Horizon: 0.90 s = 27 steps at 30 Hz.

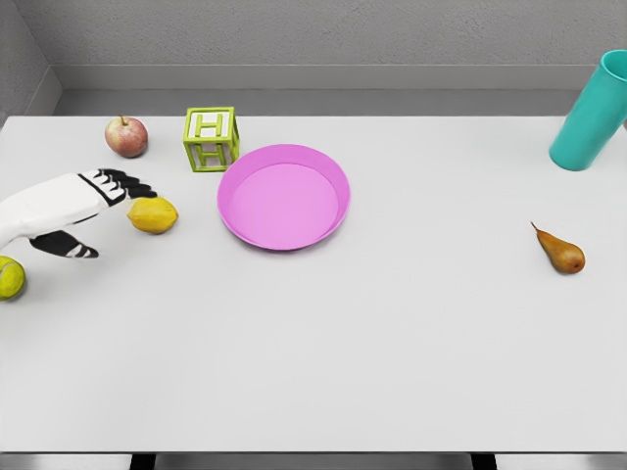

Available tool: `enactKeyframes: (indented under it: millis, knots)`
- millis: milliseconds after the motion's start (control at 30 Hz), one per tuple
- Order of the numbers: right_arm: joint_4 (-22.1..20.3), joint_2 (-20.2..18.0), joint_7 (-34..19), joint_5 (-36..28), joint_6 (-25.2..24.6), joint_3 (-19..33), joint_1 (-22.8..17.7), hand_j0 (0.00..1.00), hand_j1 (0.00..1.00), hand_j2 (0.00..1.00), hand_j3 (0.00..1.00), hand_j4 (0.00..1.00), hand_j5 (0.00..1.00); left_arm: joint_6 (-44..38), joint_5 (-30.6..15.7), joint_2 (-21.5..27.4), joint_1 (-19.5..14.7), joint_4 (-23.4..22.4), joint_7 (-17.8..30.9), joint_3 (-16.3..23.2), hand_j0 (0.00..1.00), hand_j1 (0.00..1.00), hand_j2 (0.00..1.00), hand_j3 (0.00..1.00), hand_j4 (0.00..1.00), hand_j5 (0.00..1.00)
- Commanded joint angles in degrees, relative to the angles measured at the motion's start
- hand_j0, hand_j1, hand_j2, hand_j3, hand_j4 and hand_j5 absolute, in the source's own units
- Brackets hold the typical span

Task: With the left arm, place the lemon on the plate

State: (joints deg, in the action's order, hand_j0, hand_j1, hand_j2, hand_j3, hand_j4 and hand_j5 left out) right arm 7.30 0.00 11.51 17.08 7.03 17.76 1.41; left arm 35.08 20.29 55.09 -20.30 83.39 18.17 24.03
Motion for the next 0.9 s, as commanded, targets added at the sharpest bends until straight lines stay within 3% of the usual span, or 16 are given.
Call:
enactKeyframes:
  millis: [0,133,233,433,500,667,867]
  knots:
    - [0.0,0.0,0.0,-0.03,0.0,0.0,0.0,1.0,1.0,1.0,1.0,1.0,1.0,-0.08,-2.27,1.69,0.0,-1.74,0.03,0.84,1.0,1.0,1.0,1.0,1.0,1.0]
    - [0.0,0.0,0.0,-0.03,0.0,0.0,0.0,1.0,1.0,1.0,1.0,1.0,1.0,-0.08,-2.89,2.39,-3.07,-1.74,0.2,2.6,1.0,1.0,1.0,1.0,1.0,1.0]
    - [0.0,0.0,0.0,-0.03,0.0,0.0,0.0,1.0,1.0,1.0,1.0,1.0,1.0,-0.08,-3.24,1.78,-6.59,-1.74,2.13,7.79,1.0,1.0,1.0,1.0,1.0,1.0]
    - [0.0,0.0,0.0,-0.03,0.0,0.0,0.0,1.0,1.0,1.0,1.0,1.0,1.0,-0.08,-3.24,0.9,-6.94,-1.74,3.63,8.4,1.0,1.0,1.0,1.0,1.0,1.0]
    - [0.0,0.0,0.0,-0.03,0.0,0.0,0.0,1.0,1.0,1.0,1.0,1.0,1.0,-0.08,-3.85,-0.77,-10.02,-2.09,4.42,10.86,1.0,1.0,1.0,1.0,1.0,1.0]
    - [0.0,0.0,0.0,-0.03,0.0,0.0,0.0,1.0,1.0,1.0,1.0,1.0,1.0,-0.08,-3.94,-4.11,-15.21,-7.98,5.21,14.64,1.0,1.0,1.0,1.0,1.0,1.0]
    - [0.0,0.0,0.0,-0.03,0.0,0.0,0.0,1.0,1.0,1.0,1.0,1.0,1.0,-0.08,-3.85,-5.61,-15.29,-10.88,5.21,14.64,1.0,1.0,1.0,1.0,1.0,1.0]
